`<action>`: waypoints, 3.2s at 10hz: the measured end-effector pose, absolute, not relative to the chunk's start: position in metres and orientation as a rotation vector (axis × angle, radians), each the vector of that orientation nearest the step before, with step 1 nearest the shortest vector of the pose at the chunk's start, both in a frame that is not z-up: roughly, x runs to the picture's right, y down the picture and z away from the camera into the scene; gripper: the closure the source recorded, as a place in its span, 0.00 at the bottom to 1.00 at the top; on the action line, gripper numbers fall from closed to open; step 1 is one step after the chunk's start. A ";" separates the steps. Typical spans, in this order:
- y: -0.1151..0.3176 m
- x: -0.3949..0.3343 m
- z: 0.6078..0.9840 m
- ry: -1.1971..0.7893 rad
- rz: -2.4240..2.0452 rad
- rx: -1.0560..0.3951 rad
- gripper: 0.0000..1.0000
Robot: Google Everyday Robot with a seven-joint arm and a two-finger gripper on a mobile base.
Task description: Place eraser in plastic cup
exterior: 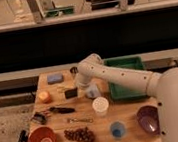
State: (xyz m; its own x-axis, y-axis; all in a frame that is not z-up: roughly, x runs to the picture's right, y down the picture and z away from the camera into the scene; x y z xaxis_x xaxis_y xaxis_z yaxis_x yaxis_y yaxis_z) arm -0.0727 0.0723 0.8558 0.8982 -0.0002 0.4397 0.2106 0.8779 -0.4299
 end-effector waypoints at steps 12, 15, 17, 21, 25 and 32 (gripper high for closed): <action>0.091 -0.006 0.709 -0.373 -0.199 -0.378 1.00; 0.123 0.014 0.679 -0.326 -0.213 -0.383 1.00; 0.142 0.026 0.666 -0.300 -0.212 -0.390 1.00; 0.192 0.057 0.650 -0.255 -0.188 -0.419 1.00; 0.224 0.074 0.651 -0.245 -0.169 -0.451 1.00; 0.259 0.104 0.674 -0.218 -0.083 -0.498 1.00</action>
State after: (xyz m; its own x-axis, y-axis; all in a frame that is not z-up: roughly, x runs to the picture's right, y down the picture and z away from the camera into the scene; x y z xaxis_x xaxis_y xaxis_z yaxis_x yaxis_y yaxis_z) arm 0.1037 0.2594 0.6738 0.9735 -0.0256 0.2273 0.1314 0.8759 -0.4642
